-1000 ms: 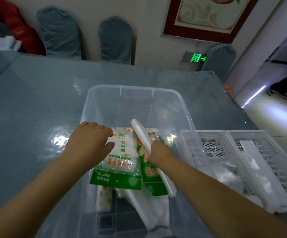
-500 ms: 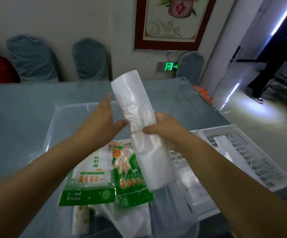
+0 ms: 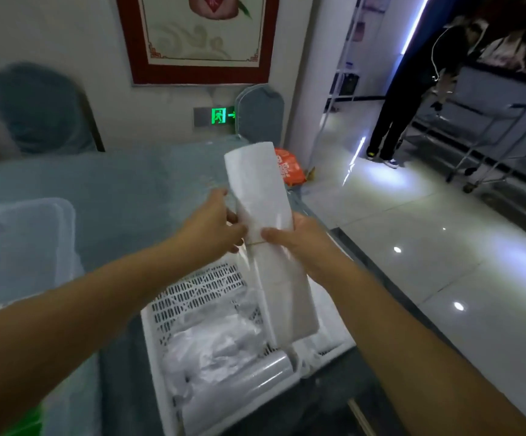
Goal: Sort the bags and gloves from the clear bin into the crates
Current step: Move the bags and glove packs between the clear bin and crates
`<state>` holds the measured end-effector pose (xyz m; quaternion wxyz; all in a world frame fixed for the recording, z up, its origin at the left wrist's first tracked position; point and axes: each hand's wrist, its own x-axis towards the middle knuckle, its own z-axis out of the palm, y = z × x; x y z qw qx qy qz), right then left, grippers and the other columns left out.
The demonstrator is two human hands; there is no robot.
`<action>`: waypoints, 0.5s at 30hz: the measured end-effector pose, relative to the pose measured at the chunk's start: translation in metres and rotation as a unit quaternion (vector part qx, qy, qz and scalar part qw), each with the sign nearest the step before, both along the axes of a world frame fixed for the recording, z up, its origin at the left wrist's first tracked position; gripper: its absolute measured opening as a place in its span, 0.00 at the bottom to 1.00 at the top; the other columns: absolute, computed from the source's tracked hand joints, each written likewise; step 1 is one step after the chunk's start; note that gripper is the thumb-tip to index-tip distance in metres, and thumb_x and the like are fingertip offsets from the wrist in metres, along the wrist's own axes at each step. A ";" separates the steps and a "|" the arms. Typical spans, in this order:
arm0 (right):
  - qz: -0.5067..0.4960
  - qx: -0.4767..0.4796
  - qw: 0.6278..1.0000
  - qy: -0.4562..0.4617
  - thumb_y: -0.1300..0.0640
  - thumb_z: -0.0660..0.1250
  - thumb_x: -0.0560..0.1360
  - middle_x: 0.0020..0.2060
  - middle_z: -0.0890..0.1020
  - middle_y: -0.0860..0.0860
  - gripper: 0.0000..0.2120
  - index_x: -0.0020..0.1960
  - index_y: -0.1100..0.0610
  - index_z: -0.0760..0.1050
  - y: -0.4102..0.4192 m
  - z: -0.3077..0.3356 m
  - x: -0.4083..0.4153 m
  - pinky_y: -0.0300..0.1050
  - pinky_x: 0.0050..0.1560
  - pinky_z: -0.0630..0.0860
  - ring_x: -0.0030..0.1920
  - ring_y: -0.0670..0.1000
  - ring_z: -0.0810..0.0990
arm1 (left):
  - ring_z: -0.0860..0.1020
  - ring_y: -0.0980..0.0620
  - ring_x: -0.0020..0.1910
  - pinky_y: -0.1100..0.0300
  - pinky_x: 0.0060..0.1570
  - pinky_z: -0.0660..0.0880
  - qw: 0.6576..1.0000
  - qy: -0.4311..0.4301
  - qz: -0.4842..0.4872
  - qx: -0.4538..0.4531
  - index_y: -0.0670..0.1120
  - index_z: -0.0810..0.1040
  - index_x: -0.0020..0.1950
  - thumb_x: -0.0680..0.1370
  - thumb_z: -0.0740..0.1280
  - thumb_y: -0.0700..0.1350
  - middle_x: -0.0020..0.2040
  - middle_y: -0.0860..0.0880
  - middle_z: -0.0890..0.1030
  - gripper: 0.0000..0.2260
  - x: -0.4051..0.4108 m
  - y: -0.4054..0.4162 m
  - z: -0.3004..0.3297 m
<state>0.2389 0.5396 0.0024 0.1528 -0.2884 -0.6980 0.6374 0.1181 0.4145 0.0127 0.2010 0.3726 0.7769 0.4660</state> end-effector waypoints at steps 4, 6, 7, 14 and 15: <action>-0.085 0.161 0.978 -0.103 0.58 0.73 0.68 0.45 0.80 0.51 0.13 0.51 0.54 0.75 0.100 -0.031 0.047 0.41 0.38 0.76 0.41 0.48 0.80 | 0.79 0.46 0.49 0.52 0.48 0.77 0.985 0.106 -0.060 -0.121 0.48 0.58 0.71 0.73 0.67 0.49 0.57 0.49 0.77 0.30 0.016 0.076 -0.033; -0.092 0.222 0.956 -0.168 0.55 0.72 0.69 0.46 0.79 0.52 0.16 0.54 0.57 0.73 0.141 -0.049 0.062 0.46 0.42 0.77 0.43 0.52 0.79 | 0.78 0.47 0.51 0.57 0.47 0.75 0.975 0.120 -0.085 -0.164 0.50 0.61 0.69 0.73 0.66 0.50 0.60 0.50 0.76 0.26 0.024 0.100 -0.054; -0.086 0.248 0.944 -0.198 0.55 0.71 0.69 0.47 0.79 0.53 0.17 0.55 0.58 0.73 0.157 -0.059 0.066 0.47 0.42 0.77 0.43 0.53 0.78 | 0.77 0.48 0.53 0.59 0.47 0.73 0.970 0.126 -0.093 -0.187 0.50 0.62 0.69 0.74 0.65 0.50 0.62 0.50 0.76 0.25 0.030 0.109 -0.065; -0.036 0.333 0.893 -0.301 0.54 0.68 0.73 0.51 0.80 0.58 0.15 0.56 0.60 0.73 0.200 -0.130 0.062 0.48 0.46 0.76 0.49 0.58 0.79 | 0.74 0.50 0.62 0.57 0.58 0.71 0.939 0.115 -0.142 -0.290 0.50 0.60 0.72 0.75 0.63 0.51 0.70 0.49 0.69 0.26 0.061 0.138 -0.139; -0.033 0.342 0.889 -0.303 0.54 0.67 0.73 0.51 0.80 0.59 0.15 0.55 0.61 0.73 0.202 -0.139 0.060 0.47 0.47 0.75 0.49 0.59 0.79 | 0.73 0.49 0.63 0.56 0.59 0.70 0.937 0.114 -0.148 -0.294 0.50 0.59 0.72 0.76 0.63 0.51 0.71 0.49 0.68 0.26 0.064 0.141 -0.147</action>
